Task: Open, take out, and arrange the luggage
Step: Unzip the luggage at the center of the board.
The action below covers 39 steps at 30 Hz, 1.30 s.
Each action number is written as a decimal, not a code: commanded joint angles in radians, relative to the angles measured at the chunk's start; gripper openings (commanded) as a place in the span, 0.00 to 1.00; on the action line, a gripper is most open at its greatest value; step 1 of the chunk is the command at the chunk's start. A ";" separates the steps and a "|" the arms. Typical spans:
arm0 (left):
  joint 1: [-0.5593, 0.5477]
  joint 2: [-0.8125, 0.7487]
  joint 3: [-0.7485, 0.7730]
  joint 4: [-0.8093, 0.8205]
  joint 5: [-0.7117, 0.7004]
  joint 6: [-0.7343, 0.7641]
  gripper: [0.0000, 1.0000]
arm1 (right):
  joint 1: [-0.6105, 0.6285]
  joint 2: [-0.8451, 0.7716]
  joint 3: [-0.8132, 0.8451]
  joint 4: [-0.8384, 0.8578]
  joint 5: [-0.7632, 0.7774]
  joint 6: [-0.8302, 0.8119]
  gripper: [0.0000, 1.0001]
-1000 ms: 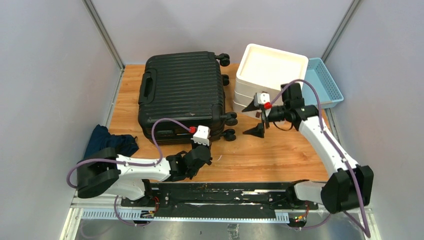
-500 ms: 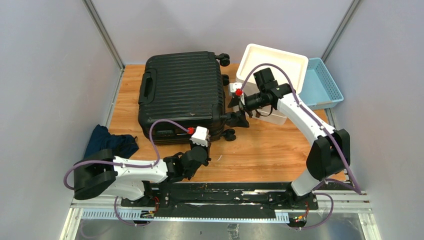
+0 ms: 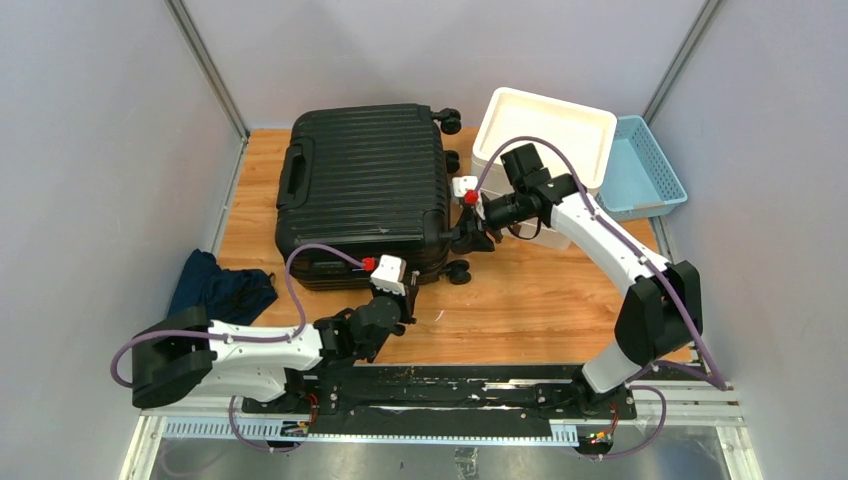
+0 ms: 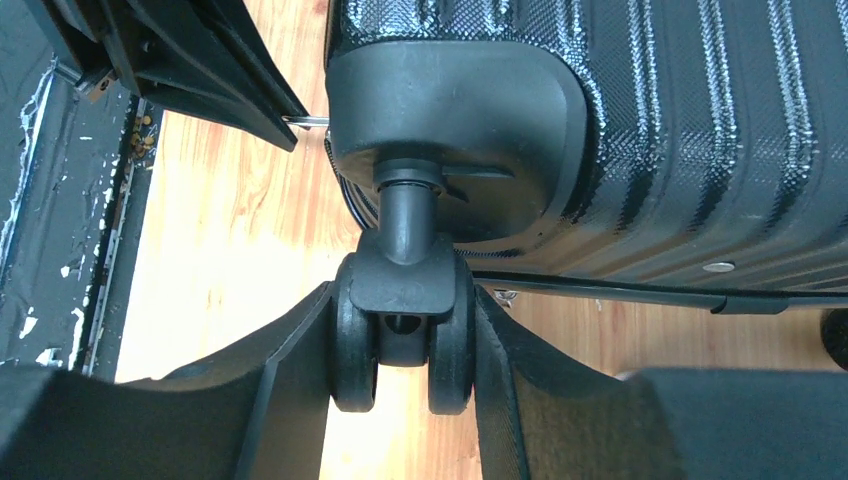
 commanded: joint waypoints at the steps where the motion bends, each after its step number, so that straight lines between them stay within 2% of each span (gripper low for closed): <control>1: 0.011 -0.070 -0.037 0.080 -0.064 -0.046 0.00 | -0.004 -0.068 -0.052 -0.051 -0.003 -0.042 0.25; 6: 0.011 -0.094 -0.052 0.074 -0.043 -0.074 0.00 | -0.044 -0.108 -0.092 -0.052 0.002 -0.047 0.14; 12: 0.011 -0.158 -0.055 -0.024 -0.001 -0.161 0.00 | -0.072 -0.149 -0.145 -0.062 0.043 -0.072 0.10; 19: 0.011 -0.272 -0.041 -0.191 0.040 -0.215 0.00 | -0.110 -0.186 -0.173 -0.134 0.010 -0.132 0.08; 27: 0.011 -0.423 -0.013 -0.474 0.071 -0.271 0.00 | -0.113 -0.193 -0.194 -0.193 -0.027 -0.178 0.08; 30: 0.011 -0.502 -0.047 -0.424 0.138 -0.260 0.00 | -0.113 -0.191 -0.197 -0.203 -0.045 -0.187 0.09; 33: 0.011 -0.535 -0.088 -0.280 0.276 -0.247 0.17 | -0.113 -0.182 -0.199 -0.214 -0.076 -0.193 0.11; 35: 0.011 -0.526 -0.080 -0.249 0.352 -0.218 0.26 | -0.113 -0.171 -0.198 -0.220 -0.091 -0.196 0.12; 39: 0.011 -0.491 -0.064 -0.221 0.394 -0.180 0.47 | -0.110 -0.155 -0.194 -0.225 -0.108 -0.197 0.14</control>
